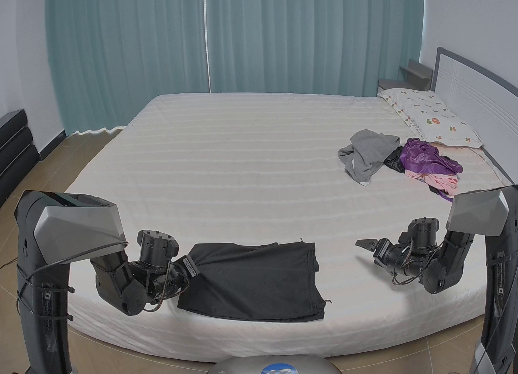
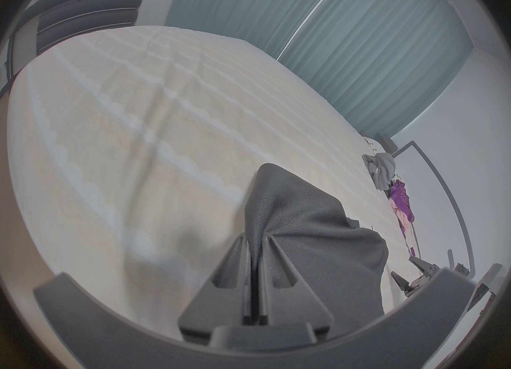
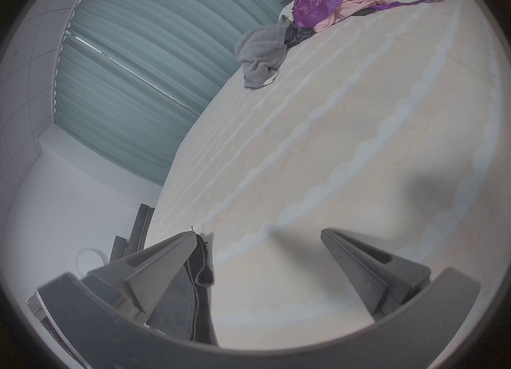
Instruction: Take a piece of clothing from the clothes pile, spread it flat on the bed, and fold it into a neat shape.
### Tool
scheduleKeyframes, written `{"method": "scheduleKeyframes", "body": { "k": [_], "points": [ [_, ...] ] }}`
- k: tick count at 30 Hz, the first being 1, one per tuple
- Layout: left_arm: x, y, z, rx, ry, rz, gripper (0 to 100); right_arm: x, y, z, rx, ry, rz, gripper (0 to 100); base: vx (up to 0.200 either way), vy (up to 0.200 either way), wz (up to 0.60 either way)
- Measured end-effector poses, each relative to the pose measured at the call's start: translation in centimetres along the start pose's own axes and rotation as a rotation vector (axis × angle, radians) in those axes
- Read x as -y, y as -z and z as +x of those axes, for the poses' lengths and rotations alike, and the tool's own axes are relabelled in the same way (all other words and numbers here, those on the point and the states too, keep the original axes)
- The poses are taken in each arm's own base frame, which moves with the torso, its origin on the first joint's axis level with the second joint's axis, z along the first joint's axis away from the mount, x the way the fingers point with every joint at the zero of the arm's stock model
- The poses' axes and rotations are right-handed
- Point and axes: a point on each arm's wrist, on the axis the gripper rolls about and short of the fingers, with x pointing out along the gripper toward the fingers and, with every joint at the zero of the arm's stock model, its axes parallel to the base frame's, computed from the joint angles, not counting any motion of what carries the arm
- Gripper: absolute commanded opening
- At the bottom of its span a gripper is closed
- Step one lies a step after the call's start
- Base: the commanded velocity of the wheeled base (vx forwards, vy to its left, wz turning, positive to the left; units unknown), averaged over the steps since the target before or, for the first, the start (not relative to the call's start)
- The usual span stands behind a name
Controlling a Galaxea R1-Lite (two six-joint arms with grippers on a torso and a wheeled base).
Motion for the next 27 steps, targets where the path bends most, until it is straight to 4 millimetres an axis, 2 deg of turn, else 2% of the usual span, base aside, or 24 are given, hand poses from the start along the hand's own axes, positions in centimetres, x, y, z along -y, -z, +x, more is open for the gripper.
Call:
{"method": "scheduleKeyframes", "body": {
  "k": [6, 23, 24, 27],
  "points": [
    [0.01, -0.01, -0.01, 0.000, 0.000, 0.000, 0, 0.00, 0.00, 0.00, 0.000, -0.001, 0.000, 100, 0.000, 0.200, 0.00],
    [0.05, 0.57, -0.03, -0.053, -0.041, -0.009, 0, 0.02, 0.01, -0.02, 0.000, 0.001, -0.001, 100, 0.000, 0.000, 0.00],
    [0.05, 0.57, -0.03, -0.053, -0.041, -0.008, 100, 0.03, 0.00, -0.02, 0.000, 0.001, 0.000, 100, 0.000, 0.000, 0.00],
    [0.10, 0.57, -0.06, -0.052, -0.040, -0.013, 100, 0.02, 0.04, -0.03, -0.002, 0.001, -0.001, 100, 0.000, 0.000, 0.00]
  ]
}}
